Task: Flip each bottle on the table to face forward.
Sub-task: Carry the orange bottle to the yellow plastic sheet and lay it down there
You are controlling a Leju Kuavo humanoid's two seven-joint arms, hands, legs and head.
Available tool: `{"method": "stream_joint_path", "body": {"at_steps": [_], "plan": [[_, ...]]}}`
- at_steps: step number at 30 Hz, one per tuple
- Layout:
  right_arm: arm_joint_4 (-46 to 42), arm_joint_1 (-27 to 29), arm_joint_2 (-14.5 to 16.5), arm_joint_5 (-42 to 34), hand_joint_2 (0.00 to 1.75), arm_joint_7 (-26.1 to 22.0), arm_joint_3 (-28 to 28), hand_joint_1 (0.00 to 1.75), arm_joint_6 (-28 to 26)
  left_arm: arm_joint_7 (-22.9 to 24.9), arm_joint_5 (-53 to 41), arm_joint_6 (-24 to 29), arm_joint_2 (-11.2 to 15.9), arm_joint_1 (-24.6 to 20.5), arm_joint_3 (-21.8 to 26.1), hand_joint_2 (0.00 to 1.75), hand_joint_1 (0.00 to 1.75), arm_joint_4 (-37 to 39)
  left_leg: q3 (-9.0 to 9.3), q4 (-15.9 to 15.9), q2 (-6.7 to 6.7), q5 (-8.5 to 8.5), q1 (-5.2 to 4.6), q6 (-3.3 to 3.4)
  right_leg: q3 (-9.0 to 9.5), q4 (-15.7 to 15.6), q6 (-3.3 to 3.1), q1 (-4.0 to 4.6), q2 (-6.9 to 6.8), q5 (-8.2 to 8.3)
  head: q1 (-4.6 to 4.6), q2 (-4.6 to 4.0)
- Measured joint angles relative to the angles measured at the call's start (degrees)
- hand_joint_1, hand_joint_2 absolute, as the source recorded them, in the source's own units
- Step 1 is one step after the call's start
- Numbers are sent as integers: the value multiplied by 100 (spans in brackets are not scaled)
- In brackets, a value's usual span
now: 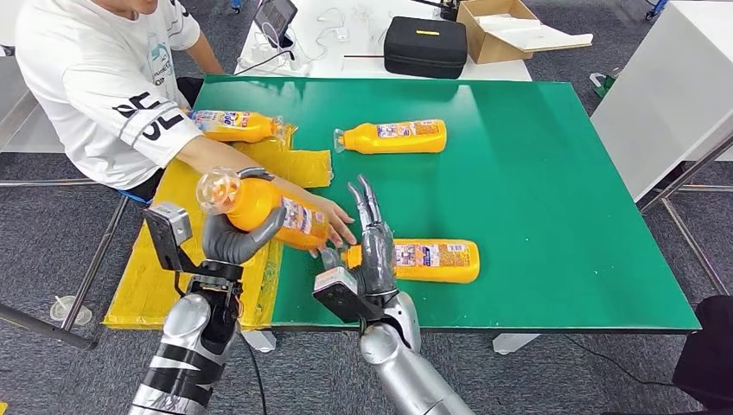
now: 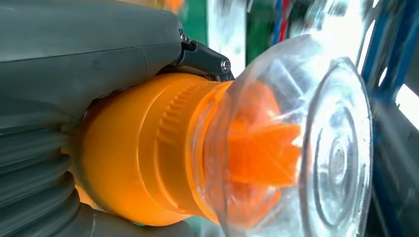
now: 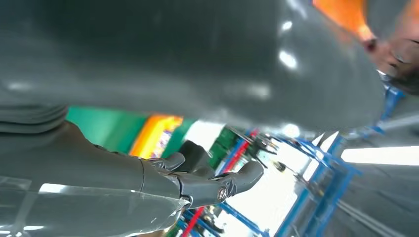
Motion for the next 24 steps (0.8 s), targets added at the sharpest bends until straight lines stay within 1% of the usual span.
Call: {"method": "stream_joint_path", "body": {"at_steps": [4,8,10,14,19,21,24], "plan": [[-623,210,-29,-233,0,-340,-27,0,-36,-267,-861,1268,29,-188,274,175,175,-139,0,0,-1,0,0,0,0,0,0,0,0,0,-1,0],[-1347,379,-42,-427,0,-445,-58,0,-43,-334,-2122,2526,133,-573,561,175,175,-85,0,0,-2,1,1,-1,1,1,0,1,-1,0,-1,0],[-1653,430,-48,-489,0,-460,-72,0,-43,-327,-2651,2964,199,-778,652,175,175,39,0,0,-2,2,1,-1,2,1,0,1,-1,0,-1,1],[-2083,515,-56,-566,0,-468,-90,0,-43,-265,-3143,3346,280,-1040,747,175,175,321,0,0,-3,2,0,-1,2,1,0,0,-1,0,1,0],[-2468,579,-61,-639,0,-469,-92,0,-43,-17,-4220,4162,401,-1427,815,175,175,1071,0,0,-2,2,0,-1,2,1,0,0,-1,1,0,1],[-2534,585,-66,-648,0,-469,-73,0,-43,169,-4888,4263,451,-1579,899,175,175,1416,0,0,-2,2,1,-1,2,1,0,0,-1,1,0,1],[-2557,582,-73,-689,0,-469,-28,0,-43,522,-6072,4275,550,-1800,1040,175,175,1980,1,0,1,3,1,-2,2,2,0,1,0,1,-1,0]]}}
